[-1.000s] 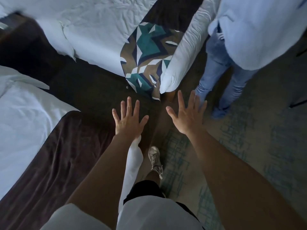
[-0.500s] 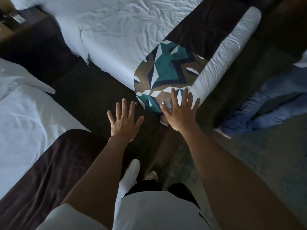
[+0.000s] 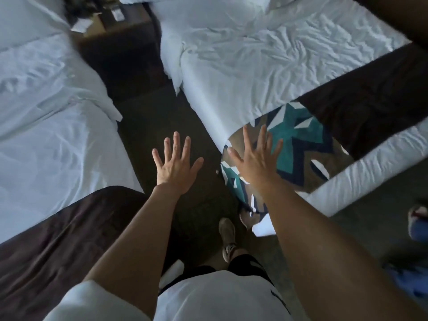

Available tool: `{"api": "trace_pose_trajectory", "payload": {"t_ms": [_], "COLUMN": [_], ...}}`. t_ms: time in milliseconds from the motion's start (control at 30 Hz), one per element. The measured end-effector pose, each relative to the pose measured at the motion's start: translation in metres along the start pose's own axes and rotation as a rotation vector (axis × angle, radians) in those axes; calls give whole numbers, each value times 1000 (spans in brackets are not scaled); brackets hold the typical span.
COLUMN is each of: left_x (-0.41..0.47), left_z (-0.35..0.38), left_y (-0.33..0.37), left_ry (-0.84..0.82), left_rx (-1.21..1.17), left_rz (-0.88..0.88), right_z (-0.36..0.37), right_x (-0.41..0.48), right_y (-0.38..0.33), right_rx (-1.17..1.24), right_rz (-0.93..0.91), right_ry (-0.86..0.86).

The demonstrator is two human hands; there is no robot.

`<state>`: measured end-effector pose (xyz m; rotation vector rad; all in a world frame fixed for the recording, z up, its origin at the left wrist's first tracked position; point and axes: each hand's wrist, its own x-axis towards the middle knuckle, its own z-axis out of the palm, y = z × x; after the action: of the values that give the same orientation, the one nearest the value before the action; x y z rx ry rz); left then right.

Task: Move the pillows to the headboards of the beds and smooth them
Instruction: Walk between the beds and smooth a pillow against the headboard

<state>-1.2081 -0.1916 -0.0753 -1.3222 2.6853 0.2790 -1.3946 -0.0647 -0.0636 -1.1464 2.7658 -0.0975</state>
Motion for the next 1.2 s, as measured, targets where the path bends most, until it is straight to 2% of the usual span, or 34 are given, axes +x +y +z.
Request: {"api": "trace_pose_trajectory", "payload": {"t_ms": [133,233,367,500,767,1200], "left_x": [41,64,92,122,204,354], "left_z": [-17,-29,-40,-53,-72,-131], "left_y": [7,4,-15,-43,-116,-248], "left_ry": [26,44,59,85,110,157], "left_rx": [-48,-69,-69,-73,-81,-203], "left_rz": [-125,-222,-338,-428,-528,-590], "right_z": [-13,-24,-35,-36,-38,-60], "right_x": [80,130,178,218,300,439], "right_y": [-12,-32,-70,-113,-206,-373], "right_rx": [-41,-32,-20,-30,-67,-62], "right_rz": [-114,-151,-312,-394,-518,-591], "right_ry": [3,-56,-51,-62,-56,-38]}}
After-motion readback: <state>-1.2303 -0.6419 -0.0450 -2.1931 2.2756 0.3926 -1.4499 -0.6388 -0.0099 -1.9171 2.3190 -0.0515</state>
